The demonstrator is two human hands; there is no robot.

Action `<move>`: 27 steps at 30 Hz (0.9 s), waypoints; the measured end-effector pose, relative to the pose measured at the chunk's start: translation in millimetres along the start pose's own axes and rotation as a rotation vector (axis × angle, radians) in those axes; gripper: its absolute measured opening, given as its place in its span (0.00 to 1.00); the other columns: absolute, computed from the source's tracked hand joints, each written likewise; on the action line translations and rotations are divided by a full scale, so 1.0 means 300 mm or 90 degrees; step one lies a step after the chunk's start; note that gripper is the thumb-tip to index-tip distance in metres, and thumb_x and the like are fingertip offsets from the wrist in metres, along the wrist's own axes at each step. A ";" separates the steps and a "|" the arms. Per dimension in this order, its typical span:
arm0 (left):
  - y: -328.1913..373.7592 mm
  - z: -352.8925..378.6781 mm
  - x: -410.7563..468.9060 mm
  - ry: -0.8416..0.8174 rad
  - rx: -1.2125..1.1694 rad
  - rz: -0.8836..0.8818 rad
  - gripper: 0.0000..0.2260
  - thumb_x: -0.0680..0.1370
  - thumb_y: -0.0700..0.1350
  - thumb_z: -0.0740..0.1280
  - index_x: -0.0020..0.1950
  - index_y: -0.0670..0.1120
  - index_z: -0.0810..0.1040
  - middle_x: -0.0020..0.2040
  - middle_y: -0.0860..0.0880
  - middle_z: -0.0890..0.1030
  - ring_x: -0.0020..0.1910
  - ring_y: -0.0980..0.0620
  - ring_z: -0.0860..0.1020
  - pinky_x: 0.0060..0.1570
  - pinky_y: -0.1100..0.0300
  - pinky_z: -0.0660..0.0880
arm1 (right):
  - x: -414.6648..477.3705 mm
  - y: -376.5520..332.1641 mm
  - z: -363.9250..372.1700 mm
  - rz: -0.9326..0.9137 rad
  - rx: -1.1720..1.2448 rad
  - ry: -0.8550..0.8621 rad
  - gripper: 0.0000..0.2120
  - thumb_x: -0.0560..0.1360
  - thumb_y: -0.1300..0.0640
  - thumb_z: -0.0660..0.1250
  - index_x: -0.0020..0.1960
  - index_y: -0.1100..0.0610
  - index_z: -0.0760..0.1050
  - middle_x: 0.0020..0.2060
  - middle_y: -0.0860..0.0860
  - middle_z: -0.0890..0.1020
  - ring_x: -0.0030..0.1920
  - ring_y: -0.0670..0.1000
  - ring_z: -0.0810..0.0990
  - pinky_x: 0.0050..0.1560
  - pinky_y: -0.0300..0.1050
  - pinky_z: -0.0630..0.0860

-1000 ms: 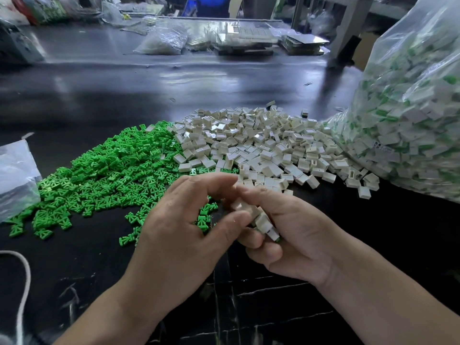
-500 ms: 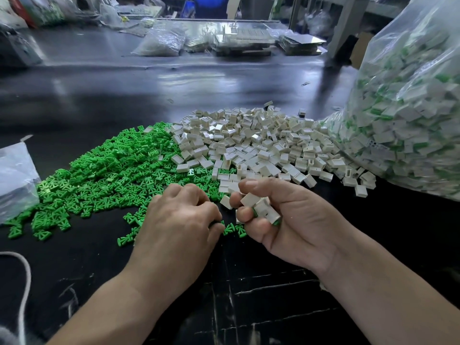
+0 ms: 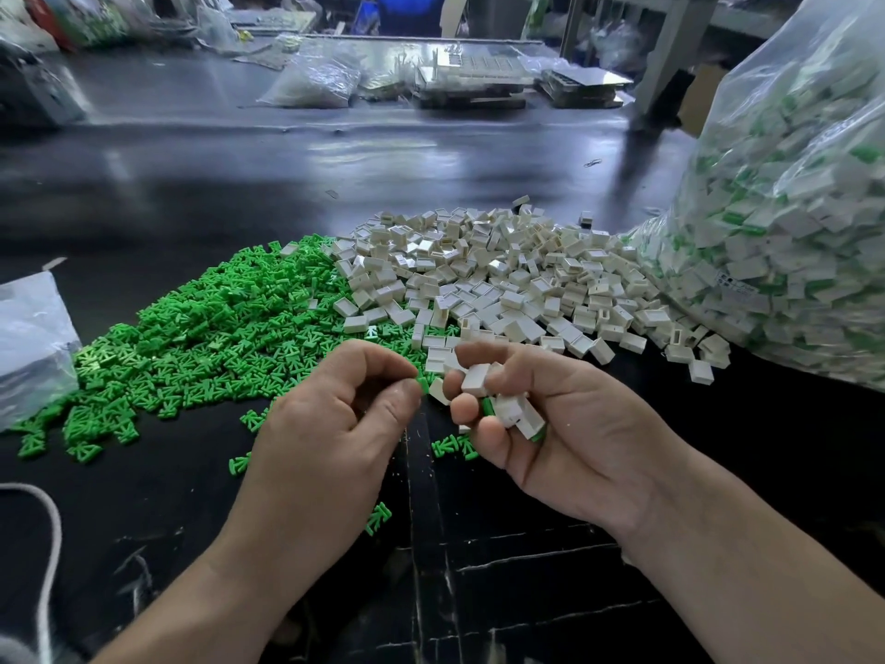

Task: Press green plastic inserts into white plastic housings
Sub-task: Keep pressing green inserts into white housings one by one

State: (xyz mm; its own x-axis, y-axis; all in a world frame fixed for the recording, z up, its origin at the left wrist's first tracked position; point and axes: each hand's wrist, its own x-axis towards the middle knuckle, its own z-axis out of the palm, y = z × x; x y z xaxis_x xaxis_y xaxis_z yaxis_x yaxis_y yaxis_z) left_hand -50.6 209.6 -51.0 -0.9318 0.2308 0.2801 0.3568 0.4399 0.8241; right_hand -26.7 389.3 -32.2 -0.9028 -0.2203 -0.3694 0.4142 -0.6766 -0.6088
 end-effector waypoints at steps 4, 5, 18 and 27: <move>0.013 -0.007 0.000 -0.008 -0.179 -0.045 0.04 0.73 0.51 0.69 0.46 0.57 0.80 0.40 0.52 0.84 0.39 0.56 0.82 0.38 0.68 0.77 | -0.001 0.003 0.003 0.010 -0.038 0.011 0.09 0.68 0.65 0.69 0.48 0.62 0.77 0.38 0.57 0.80 0.30 0.50 0.81 0.23 0.36 0.75; 0.016 -0.007 -0.001 -0.012 -0.226 -0.056 0.05 0.72 0.51 0.69 0.46 0.55 0.81 0.40 0.51 0.84 0.38 0.56 0.82 0.37 0.69 0.76 | -0.001 0.005 0.001 0.016 -0.054 0.013 0.08 0.68 0.63 0.71 0.47 0.62 0.77 0.38 0.56 0.80 0.29 0.49 0.80 0.22 0.35 0.74; 0.035 0.002 -0.002 -0.027 -0.448 -0.104 0.11 0.65 0.46 0.79 0.45 0.49 0.84 0.38 0.44 0.83 0.36 0.49 0.81 0.34 0.63 0.77 | -0.004 0.022 -0.008 -0.049 -0.212 -0.008 0.10 0.72 0.54 0.72 0.50 0.56 0.75 0.34 0.53 0.78 0.24 0.46 0.74 0.18 0.36 0.67; 0.035 -0.005 -0.002 -0.010 -0.358 -0.049 0.05 0.72 0.47 0.74 0.47 0.52 0.83 0.37 0.47 0.83 0.35 0.53 0.81 0.34 0.66 0.76 | -0.016 0.046 0.002 -0.139 -0.461 -0.013 0.03 0.78 0.59 0.71 0.51 0.57 0.82 0.38 0.55 0.77 0.25 0.47 0.73 0.19 0.37 0.65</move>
State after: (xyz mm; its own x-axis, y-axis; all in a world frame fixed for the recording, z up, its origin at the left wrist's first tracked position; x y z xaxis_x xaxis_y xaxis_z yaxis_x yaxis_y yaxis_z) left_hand -46.4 212.8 -41.7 -0.9510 0.2314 0.2052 0.1935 -0.0723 0.9784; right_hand -16.6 380.4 -38.3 -0.9720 -0.1521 -0.1793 0.1927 -0.0778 -0.9782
